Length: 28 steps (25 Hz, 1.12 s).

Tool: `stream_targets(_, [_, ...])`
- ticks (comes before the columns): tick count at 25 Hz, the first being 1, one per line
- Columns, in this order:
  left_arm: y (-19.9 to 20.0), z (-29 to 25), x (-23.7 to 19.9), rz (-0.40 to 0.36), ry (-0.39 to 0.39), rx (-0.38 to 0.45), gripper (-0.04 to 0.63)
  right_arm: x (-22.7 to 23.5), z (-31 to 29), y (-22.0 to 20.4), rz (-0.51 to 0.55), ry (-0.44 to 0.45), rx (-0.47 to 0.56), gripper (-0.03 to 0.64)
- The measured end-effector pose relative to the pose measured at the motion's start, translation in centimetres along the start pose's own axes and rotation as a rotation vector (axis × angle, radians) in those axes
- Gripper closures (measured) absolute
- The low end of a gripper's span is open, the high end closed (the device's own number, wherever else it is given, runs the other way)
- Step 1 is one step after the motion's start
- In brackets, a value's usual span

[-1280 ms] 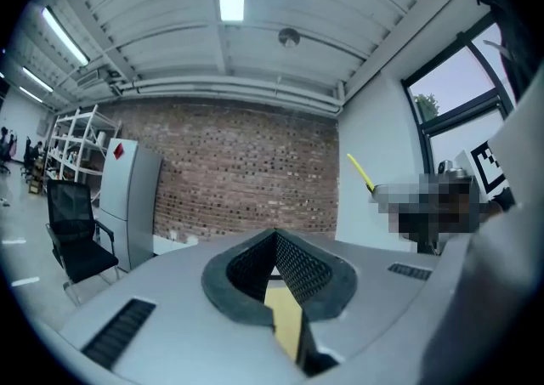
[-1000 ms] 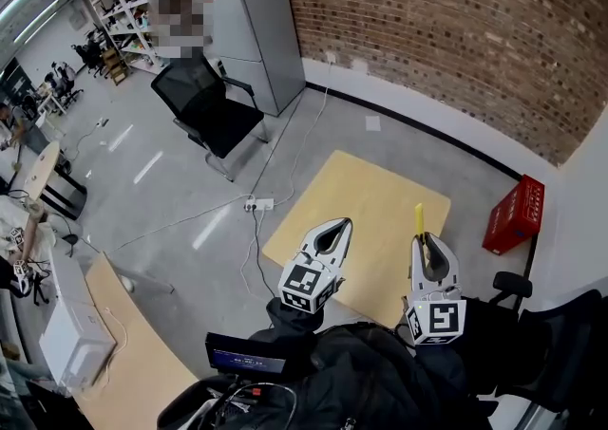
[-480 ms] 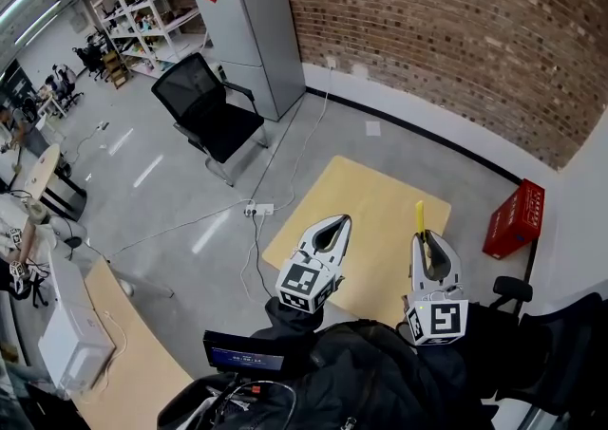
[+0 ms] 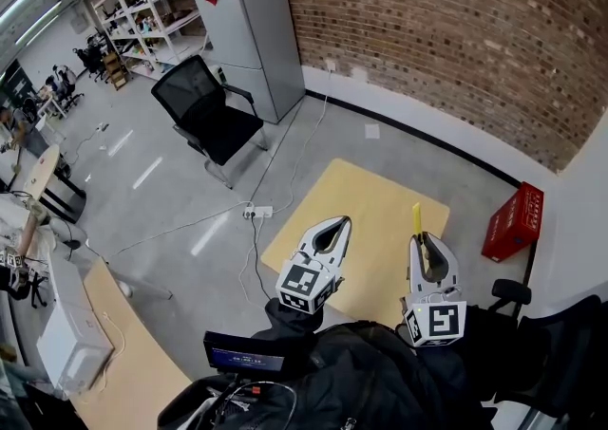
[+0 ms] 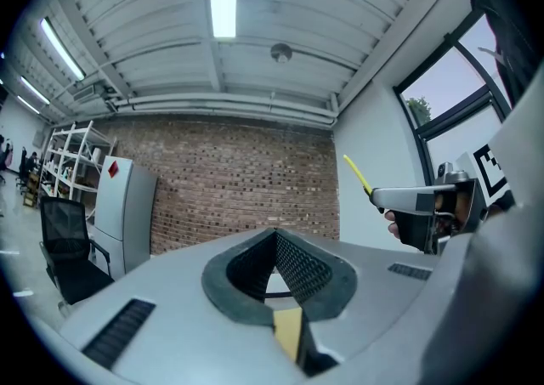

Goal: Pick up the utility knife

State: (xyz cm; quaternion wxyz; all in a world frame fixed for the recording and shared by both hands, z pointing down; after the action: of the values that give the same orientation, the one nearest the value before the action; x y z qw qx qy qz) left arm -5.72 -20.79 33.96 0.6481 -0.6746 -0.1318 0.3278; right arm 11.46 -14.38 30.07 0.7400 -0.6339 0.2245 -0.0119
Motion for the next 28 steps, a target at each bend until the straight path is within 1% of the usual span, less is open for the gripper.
stream_targets(8, [-0.4, 0.2, 0.0, 0.006, 0.005, -0.01, 0.595, -0.1, 0.3, -0.5, -0.005, -0.005, -0.003, 0.548])
stream_targets(19, [-0.6, 0.4, 0.2, 0.001, 0.0, -0.018, 0.595, -0.1, 0.7, 0.1, -0.01, -0.013, 0.011, 0.548])
stream_targets(24, [-0.7, 0.7, 0.7, 0.003, -0.006, -0.023, 0.595, 0.1, 1.4, -0.1, -0.022, -0.038, 0.014, 0.548])
stream_targets(28, [-0.7, 0.8, 0.9, 0.002, -0.011, -0.02, 0.595, 0.0, 1.5, 0.0, -0.018, -0.038, 0.015, 0.548])
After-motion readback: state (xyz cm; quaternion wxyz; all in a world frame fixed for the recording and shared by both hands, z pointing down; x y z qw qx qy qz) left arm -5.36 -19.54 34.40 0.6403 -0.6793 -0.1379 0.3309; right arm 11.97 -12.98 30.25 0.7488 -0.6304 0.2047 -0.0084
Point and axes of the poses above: the fingertips, and each gripper's own axes: z backward along the fingers, x to its right, y out of its top, the point moved 4 cm from there along z, backward along the fingers, and after that the axes turned 13 degrees about z, right-handed, at the moved point
